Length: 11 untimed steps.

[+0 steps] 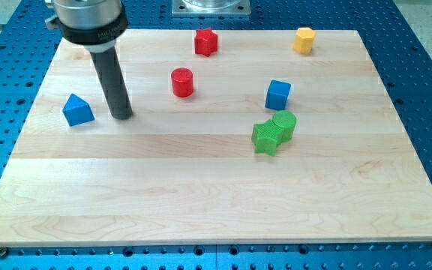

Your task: Push the red circle to the center right side of the board

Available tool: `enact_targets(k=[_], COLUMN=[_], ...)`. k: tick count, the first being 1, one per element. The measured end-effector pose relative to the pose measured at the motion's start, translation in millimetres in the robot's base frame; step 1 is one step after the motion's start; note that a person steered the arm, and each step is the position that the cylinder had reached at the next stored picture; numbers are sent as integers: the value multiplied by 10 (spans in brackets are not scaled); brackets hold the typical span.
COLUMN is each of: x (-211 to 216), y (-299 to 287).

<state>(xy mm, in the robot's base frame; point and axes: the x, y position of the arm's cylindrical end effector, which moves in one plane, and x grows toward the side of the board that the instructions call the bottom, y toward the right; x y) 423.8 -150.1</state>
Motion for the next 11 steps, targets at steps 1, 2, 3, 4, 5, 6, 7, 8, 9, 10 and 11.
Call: enact_targets(k=[1, 2, 3, 4, 5, 6, 7, 8, 9, 10, 11], x=[124, 138, 313, 280, 187, 187, 234, 2, -455, -666, -693], y=[-550, -768, -583, -220, -220, -220, 19, 274, 323, 693, 1404])
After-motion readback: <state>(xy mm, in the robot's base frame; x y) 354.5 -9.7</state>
